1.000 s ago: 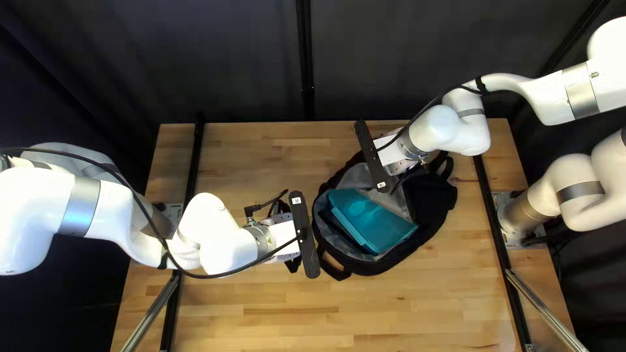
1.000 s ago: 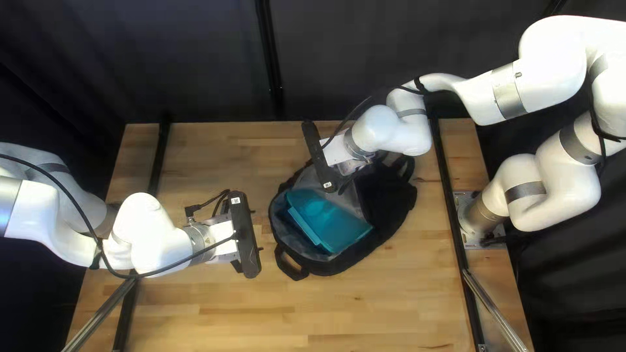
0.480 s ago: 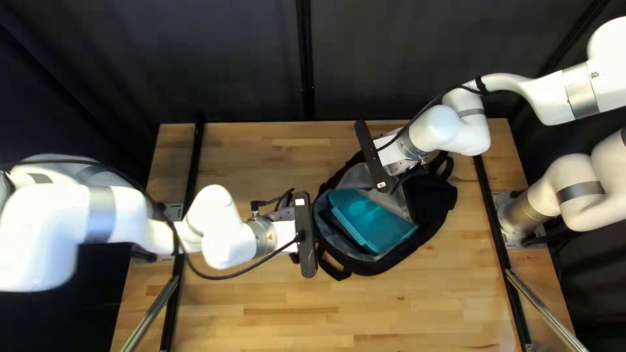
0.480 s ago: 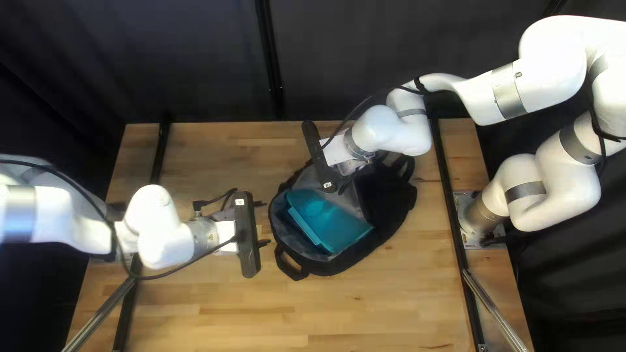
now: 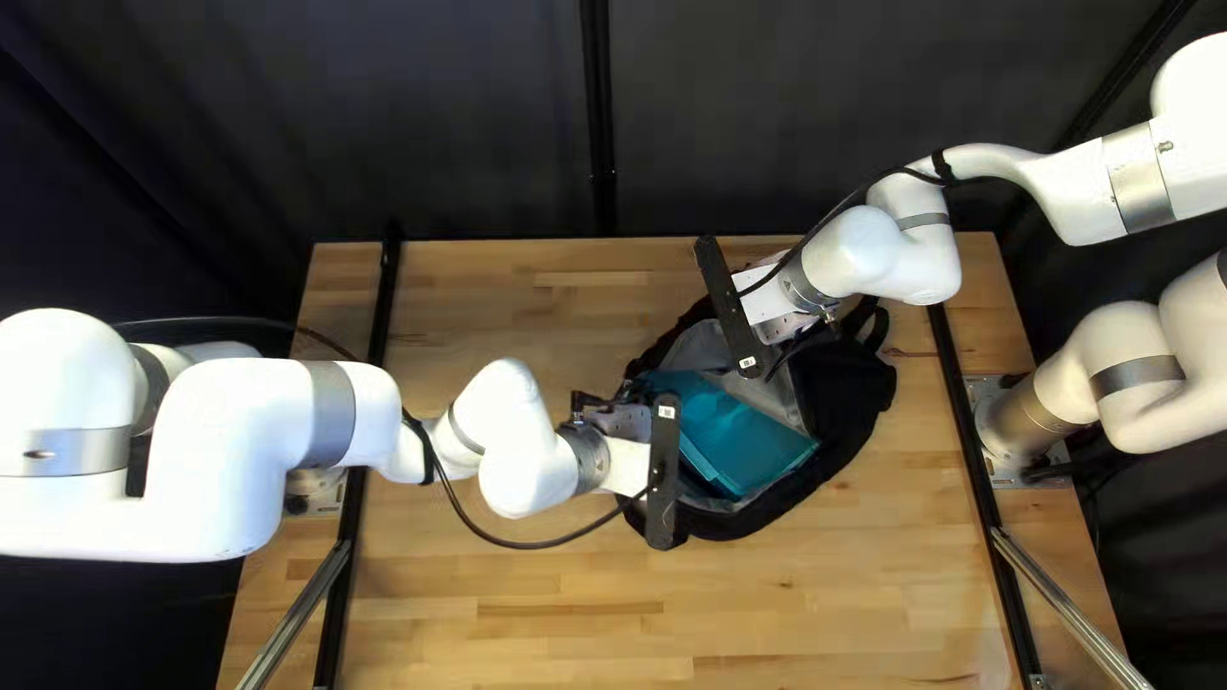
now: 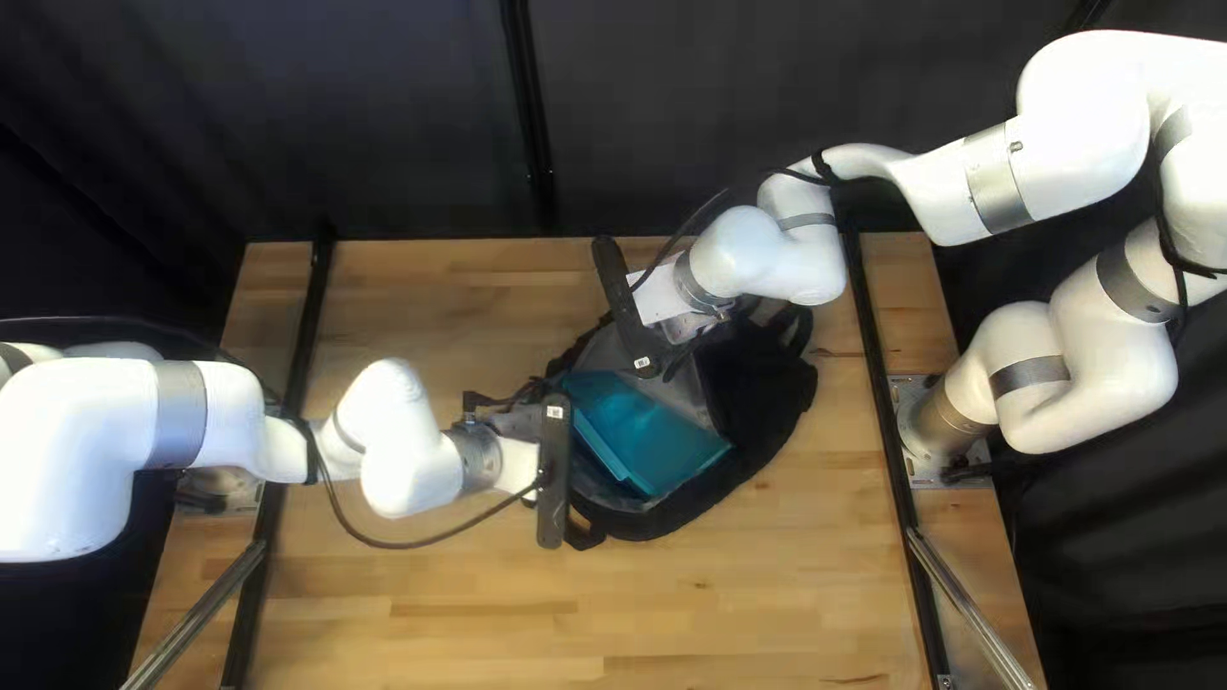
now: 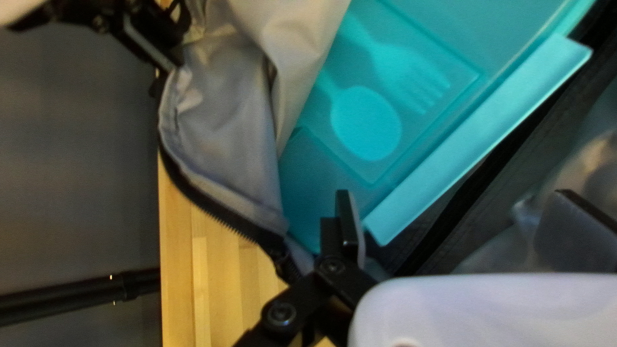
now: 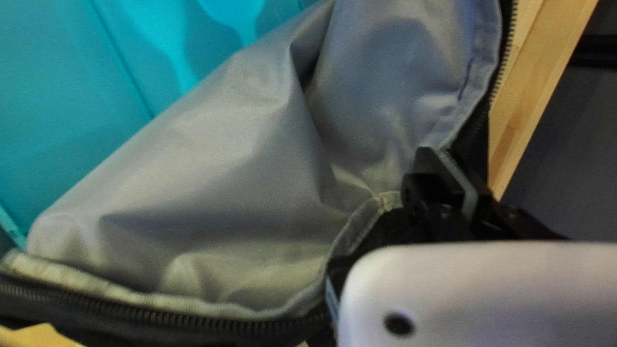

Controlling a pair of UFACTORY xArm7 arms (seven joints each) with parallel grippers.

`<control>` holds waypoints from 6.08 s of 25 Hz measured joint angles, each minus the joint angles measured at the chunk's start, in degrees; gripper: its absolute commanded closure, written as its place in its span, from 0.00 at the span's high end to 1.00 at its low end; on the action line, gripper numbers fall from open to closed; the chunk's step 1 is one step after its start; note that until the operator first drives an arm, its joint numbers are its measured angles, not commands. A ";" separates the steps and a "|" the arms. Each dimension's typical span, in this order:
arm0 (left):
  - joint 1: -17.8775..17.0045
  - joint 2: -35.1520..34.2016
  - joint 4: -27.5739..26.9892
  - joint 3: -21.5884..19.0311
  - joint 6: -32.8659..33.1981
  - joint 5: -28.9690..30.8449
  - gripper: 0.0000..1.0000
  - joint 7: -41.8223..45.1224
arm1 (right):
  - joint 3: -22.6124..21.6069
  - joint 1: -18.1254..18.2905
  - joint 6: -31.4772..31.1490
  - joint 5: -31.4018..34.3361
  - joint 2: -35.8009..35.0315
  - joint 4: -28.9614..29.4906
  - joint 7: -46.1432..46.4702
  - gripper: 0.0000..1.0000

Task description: Remove a lunch box from a kids backpack

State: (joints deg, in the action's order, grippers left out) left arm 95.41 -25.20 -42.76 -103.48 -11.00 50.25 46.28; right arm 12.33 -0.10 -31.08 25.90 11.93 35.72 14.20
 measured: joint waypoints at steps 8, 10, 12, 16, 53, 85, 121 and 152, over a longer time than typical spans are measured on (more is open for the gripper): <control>6.14 -0.72 -2.47 -5.35 0.76 -1.28 1.00 -2.94 | 0.00 0.00 0.00 0.00 0.00 0.00 0.00 0.00; 7.10 -0.69 -2.73 -5.88 1.10 -1.31 1.00 -3.59 | 0.00 0.00 0.00 0.00 0.00 0.00 0.00 0.00; 7.30 -0.46 -2.64 -5.83 1.32 -1.13 0.95 -3.95 | 0.00 0.00 0.00 0.00 0.00 0.00 0.00 0.00; 7.80 -0.25 -2.20 -5.71 2.29 -0.69 0.00 -4.35 | 0.00 0.00 0.00 0.00 0.00 0.00 0.00 0.00; 7.29 24.26 -5.18 -10.60 -18.91 3.69 0.00 -17.11 | 0.00 0.00 0.00 0.00 0.00 0.00 0.00 0.00; 6.89 44.52 -10.14 -22.04 -48.34 -0.38 0.00 -17.90 | 0.00 0.00 0.00 0.00 0.00 0.00 0.00 0.00; 20.67 70.18 -0.81 -40.88 -97.40 1.76 0.00 -8.71 | 0.00 0.00 0.00 0.00 0.00 0.00 0.00 0.00; 15.33 21.39 -4.23 -33.90 -89.14 -6.03 0.00 11.72 | 0.00 0.00 0.00 0.00 0.00 0.00 0.00 0.00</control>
State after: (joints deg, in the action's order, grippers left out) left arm 110.75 -3.81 -46.98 -137.37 -100.15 44.23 57.99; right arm 12.33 -0.10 -31.08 25.90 11.93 35.73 14.21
